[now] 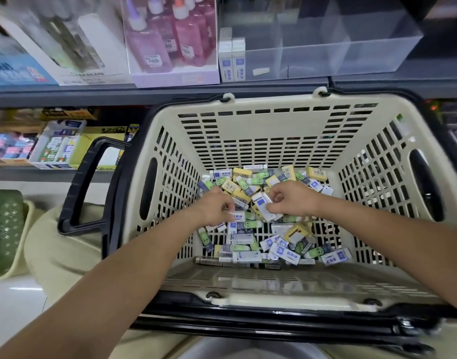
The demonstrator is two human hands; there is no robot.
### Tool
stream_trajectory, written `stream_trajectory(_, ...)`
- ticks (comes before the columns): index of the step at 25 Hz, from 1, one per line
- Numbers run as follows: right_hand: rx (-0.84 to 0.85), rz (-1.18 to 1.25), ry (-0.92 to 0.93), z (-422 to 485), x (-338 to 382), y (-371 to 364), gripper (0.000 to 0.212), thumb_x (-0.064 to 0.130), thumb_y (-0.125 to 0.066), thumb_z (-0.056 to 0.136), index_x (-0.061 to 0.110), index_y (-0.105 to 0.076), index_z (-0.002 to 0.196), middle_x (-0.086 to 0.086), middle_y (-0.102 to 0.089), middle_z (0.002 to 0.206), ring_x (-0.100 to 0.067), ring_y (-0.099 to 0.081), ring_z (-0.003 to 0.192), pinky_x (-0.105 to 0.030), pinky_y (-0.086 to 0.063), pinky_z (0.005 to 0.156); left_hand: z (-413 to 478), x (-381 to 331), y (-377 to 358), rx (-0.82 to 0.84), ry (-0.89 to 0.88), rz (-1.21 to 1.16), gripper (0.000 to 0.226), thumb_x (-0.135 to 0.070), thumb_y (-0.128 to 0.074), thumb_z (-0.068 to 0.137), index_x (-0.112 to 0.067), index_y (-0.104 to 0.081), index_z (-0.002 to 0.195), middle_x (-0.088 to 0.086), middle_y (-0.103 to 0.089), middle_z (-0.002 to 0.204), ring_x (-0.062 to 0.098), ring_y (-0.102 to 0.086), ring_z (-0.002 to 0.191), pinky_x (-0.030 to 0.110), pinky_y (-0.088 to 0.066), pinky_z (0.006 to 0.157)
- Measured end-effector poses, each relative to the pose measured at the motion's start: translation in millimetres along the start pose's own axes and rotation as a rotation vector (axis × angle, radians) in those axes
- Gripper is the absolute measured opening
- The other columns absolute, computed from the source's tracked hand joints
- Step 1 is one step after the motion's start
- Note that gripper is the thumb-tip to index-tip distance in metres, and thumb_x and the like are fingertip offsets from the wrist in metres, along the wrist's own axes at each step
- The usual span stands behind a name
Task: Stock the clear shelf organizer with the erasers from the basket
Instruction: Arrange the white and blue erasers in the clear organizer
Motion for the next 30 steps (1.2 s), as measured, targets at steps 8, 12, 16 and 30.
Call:
stream_trajectory(8,0.006,0.477,-0.103,3,10,-7,0.016,0.024,-0.065,0.086,0.012,-0.057,0.08,0.0,-0.058,0.067,-0.009,-0.06,0.063,-0.021,-0.057,0.067,-9,-24,5,0.125,0.138,-0.965,0.025,0.002,-0.059,0.086,-0.011,-0.052,0.106,0.008,-0.064,0.099,0.014,-0.066,0.085,0.025,-0.057,0.075)
stream_trajectory(12,-0.008,0.535,-0.163,3,6,-13,0.015,0.025,-0.062,0.088,0.011,-0.056,0.087,-0.007,-0.06,0.077,-0.014,-0.06,0.067,-0.021,-0.056,0.065,-10,-30,8,0.142,0.153,-1.141,0.026,0.002,-0.05,0.092,-0.008,-0.052,0.116,0.01,-0.065,0.1,0.018,-0.067,0.084,0.026,-0.057,0.074)
stream_trajectory(16,-0.053,0.483,-0.182,3,5,-8,0.011,0.023,-0.056,0.09,0.013,-0.056,0.085,-0.004,-0.054,0.078,-0.012,-0.054,0.064,-0.021,-0.056,0.063,-6,-18,21,-0.035,0.171,-0.875,0.031,-0.003,-0.056,0.09,-0.01,-0.056,0.12,0.008,-0.063,0.095,0.012,-0.058,0.068,0.017,-0.049,0.053)
stream_trajectory(30,-0.243,0.468,0.009,1,39,5,0.025,0.022,-0.06,0.09,0.001,-0.066,0.101,-0.015,-0.067,0.078,-0.009,-0.054,0.059,-0.026,-0.047,0.059,-11,-39,5,0.055,0.164,-1.44,0.044,-0.042,-0.053,0.09,-0.007,-0.057,0.116,0.008,-0.067,0.092,0.022,-0.066,0.084,0.038,-0.053,0.081)
Point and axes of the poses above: each hand's wrist, its own z-axis towards the middle knuckle, its own y-axis out of the back of the hand, x = y × z, the point moved 7 cm from there along z, towards the middle knuckle
